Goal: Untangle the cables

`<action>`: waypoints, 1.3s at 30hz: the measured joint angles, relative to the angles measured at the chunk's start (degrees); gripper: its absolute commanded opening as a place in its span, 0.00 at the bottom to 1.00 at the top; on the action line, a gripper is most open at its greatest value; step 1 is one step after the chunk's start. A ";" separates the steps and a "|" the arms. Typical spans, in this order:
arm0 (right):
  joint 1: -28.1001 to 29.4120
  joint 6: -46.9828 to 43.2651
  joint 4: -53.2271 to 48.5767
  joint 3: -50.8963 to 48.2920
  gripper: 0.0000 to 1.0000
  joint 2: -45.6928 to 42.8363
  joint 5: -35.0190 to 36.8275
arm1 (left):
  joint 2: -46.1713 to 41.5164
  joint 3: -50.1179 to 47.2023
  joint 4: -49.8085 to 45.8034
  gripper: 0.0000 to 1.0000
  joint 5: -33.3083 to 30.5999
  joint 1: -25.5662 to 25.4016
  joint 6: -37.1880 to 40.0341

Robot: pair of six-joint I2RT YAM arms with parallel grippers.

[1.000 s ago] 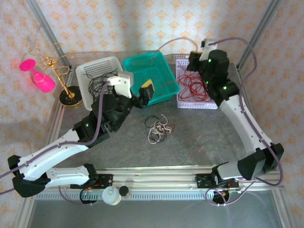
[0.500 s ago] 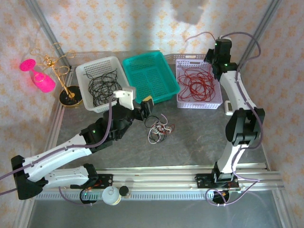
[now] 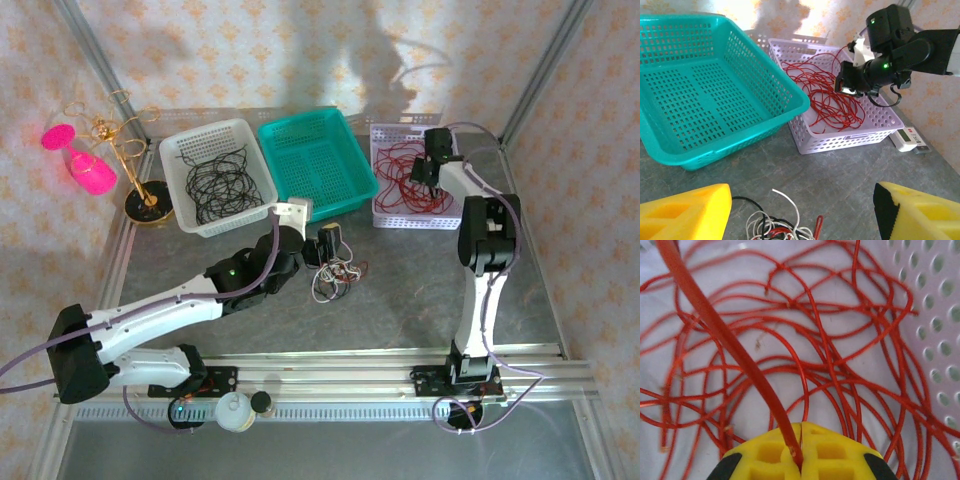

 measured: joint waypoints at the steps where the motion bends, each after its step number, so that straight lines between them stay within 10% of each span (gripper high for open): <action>1: 0.00 -0.17 -0.28 0.42 0.00 0.70 -0.04 | 0.00 0.00 0.13 0.77 0.22 0.20 -0.24; 19: 0.00 -1.49 -0.37 1.86 0.62 -2.49 1.49 | 1.53 -4.11 2.01 0.77 2.93 2.97 -3.61; 39: 3.39 0.94 11.52 -22.75 0.61 -28.81 1.73 | 6.16 -6.32 3.34 0.69 6.43 4.70 -9.44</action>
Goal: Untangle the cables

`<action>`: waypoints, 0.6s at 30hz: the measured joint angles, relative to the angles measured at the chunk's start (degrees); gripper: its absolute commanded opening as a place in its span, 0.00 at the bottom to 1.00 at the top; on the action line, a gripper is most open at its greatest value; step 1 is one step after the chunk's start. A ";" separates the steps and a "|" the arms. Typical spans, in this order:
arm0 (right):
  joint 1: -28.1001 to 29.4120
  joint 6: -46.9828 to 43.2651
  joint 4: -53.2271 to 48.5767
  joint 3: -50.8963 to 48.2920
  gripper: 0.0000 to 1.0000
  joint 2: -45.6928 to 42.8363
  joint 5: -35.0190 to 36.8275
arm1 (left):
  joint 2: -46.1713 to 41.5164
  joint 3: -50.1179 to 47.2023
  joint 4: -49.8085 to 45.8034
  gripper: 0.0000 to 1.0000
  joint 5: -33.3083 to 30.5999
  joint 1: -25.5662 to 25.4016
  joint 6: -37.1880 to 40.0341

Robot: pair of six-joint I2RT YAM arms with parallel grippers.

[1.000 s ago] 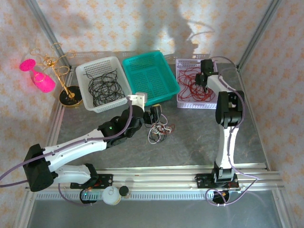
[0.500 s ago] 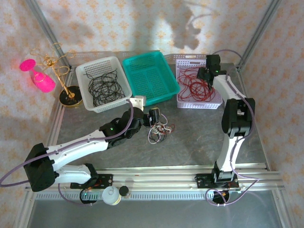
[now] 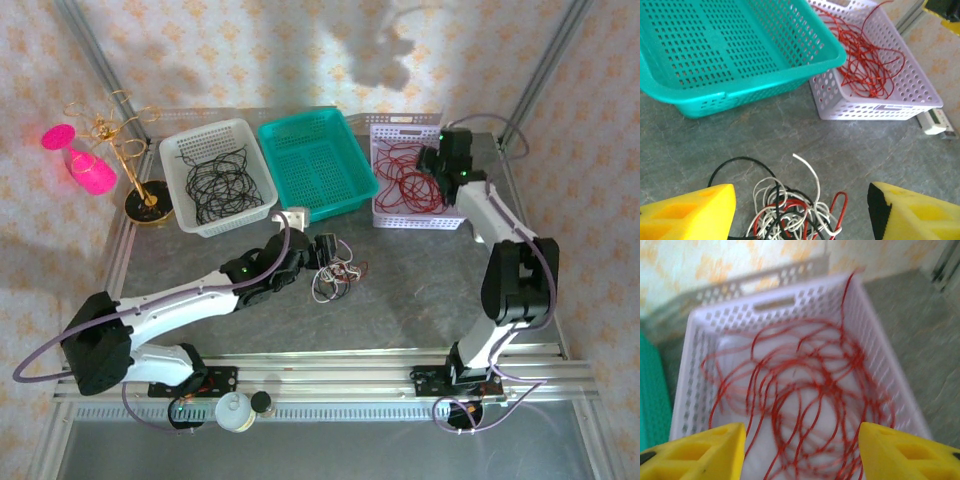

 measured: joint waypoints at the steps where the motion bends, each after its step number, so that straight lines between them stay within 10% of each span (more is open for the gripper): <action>1: 1.97 0.50 0.35 -3.06 0.61 -1.73 -0.09 | 0.22 -0.61 0.02 0.69 0.28 0.00 -0.61; 10: 19.85 1.88 5.22 -20.35 0.57 -12.96 -11.39 | -0.74 -9.79 0.15 0.61 4.76 2.08 -4.70; 18: 22.34 -3.48 7.17 -21.40 0.55 -6.32 -20.28 | -3.15 -17.84 5.51 0.51 10.75 4.98 -5.20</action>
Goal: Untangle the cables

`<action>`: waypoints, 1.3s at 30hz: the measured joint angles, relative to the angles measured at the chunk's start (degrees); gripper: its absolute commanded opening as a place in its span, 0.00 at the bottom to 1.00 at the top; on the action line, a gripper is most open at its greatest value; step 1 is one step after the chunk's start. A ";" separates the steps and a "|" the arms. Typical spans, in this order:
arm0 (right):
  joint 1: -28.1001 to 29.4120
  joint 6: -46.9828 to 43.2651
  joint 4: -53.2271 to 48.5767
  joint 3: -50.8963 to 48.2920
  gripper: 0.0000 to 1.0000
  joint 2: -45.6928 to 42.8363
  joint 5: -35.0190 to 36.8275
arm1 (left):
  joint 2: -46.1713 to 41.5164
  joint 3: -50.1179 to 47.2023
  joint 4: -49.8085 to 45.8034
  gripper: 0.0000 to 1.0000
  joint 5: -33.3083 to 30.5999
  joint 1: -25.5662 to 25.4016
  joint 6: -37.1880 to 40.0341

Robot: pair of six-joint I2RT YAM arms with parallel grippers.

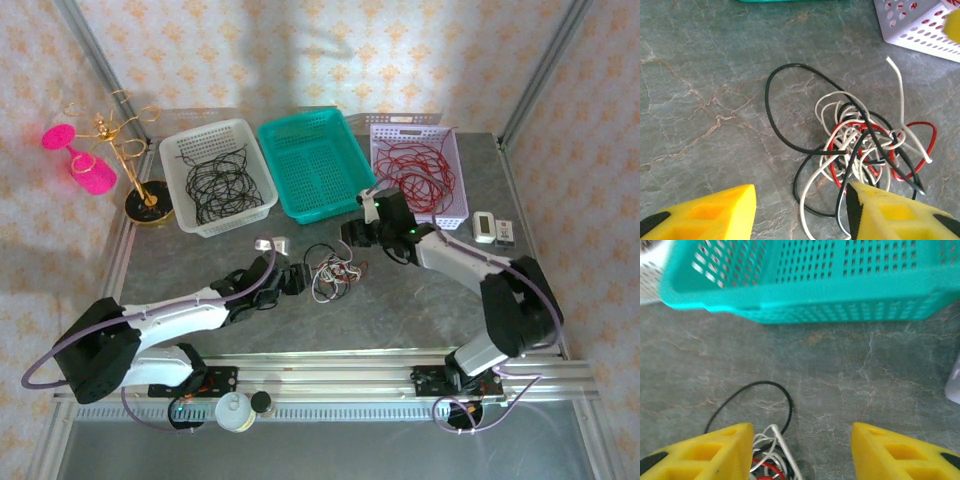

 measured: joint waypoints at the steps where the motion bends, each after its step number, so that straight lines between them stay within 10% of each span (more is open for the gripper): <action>1: 0.17 -0.70 0.24 0.15 0.55 1.66 0.00 | -0.09 -0.55 0.55 0.52 0.31 0.00 -0.07; 13: 2.40 -3.08 4.94 0.57 0.49 8.85 -2.03 | -1.84 -2.56 3.72 0.51 2.10 0.00 -0.72; 27: 2.43 -2.91 3.21 0.66 0.03 7.37 1.46 | -1.27 -1.18 5.42 0.65 4.81 -0.02 4.46; 39: 4.55 -0.02 -2.08 3.85 0.04 -10.16 1.86 | 6.75 -1.31 36.89 0.78 15.82 -0.02 19.50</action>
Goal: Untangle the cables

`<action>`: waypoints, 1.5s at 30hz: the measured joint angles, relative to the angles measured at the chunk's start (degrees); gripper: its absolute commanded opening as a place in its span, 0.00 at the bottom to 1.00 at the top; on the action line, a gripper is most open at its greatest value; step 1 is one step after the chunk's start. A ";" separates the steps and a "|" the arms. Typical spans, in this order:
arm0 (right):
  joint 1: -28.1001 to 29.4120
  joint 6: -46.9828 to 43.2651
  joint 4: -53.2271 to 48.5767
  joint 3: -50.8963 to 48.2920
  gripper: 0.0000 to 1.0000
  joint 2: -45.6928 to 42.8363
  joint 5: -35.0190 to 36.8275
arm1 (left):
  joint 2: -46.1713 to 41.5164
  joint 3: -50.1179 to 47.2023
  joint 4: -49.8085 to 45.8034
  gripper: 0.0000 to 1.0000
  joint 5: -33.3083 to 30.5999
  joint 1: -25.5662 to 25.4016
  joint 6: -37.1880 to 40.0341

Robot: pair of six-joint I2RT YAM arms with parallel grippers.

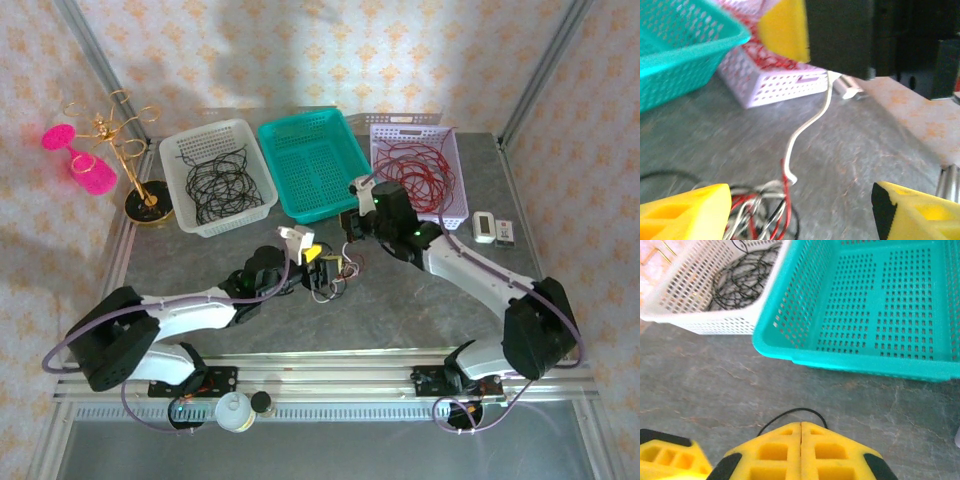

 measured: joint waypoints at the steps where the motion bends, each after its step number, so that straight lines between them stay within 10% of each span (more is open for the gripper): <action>1: 0.00 0.33 -0.28 0.09 0.04 -0.66 -0.66 | 1.14 -0.20 3.80 0.78 0.92 0.00 0.83; 13: 0.00 1.07 -3.37 2.64 0.00 -3.54 -12.46 | 14.01 3.82 19.71 0.68 3.23 -0.04 9.22; 21: 0.00 1.29 -3.78 4.94 0.00 -4.55 -15.56 | 15.47 6.47 20.26 0.00 0.76 -0.04 12.92; 25: 0.00 2.51 -3.72 5.31 0.48 -5.29 -15.56 | 15.50 6.64 20.57 0.00 -0.96 -0.04 12.72; 28: -0.87 3.76 -3.56 5.14 0.61 -6.49 -12.24 | 15.19 6.67 21.57 0.00 -1.77 -0.09 12.35; 37: -14.99 11.32 13.31 -14.38 0.56 -22.05 -11.74 | 13.09 6.67 19.98 0.00 -2.58 -0.09 9.81; 45: -14.53 10.34 43.15 -40.46 0.66 -22.34 -19.69 | 8.17 8.02 13.75 0.00 -2.80 -0.09 9.14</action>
